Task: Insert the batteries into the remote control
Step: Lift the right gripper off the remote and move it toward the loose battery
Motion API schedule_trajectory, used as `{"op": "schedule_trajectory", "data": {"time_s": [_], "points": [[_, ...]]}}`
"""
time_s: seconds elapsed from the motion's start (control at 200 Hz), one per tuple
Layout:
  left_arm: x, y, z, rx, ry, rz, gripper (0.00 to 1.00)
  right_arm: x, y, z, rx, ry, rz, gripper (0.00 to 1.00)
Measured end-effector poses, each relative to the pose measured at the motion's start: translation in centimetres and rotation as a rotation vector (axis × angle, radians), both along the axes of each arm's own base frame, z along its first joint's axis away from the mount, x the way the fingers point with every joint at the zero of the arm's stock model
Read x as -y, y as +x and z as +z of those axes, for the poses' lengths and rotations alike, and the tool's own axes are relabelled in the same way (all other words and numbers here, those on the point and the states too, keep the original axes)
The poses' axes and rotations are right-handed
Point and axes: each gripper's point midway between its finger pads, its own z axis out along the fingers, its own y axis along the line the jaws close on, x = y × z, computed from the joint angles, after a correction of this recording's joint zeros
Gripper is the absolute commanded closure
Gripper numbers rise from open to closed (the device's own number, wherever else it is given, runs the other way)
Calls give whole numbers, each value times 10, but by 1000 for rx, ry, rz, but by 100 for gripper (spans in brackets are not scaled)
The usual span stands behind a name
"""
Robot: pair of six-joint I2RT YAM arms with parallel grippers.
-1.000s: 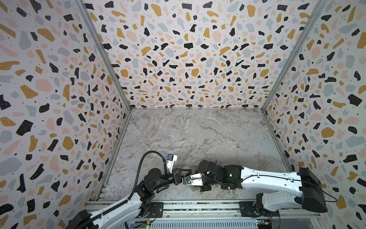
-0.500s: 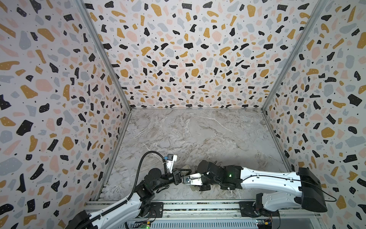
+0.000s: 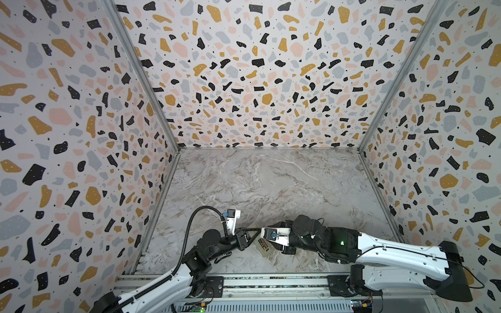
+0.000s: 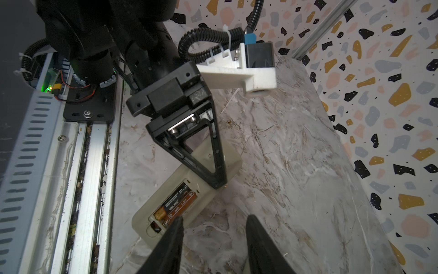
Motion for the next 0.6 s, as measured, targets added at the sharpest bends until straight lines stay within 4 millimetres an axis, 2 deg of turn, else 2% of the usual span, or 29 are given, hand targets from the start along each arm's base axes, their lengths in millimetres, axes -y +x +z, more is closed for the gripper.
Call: {"op": "schedule_trajectory", "data": {"time_s": [0.14, 0.29, 0.43, 0.596], "points": [[-9, 11, -6, -18, 26, 61, 100, 15, 28, -4, -22, 15, -132, 45], [-25, 30, -2, -25, 45, 160, 100, 30, 52, -19, -78, 17, -259, 29], [-49, 53, 3, -25, 65, 282, 100, 27, 58, -33, -139, 19, -320, 22], [-73, 67, -4, -52, 89, 385, 100, 19, 71, -62, -246, 12, -416, 18]]}}
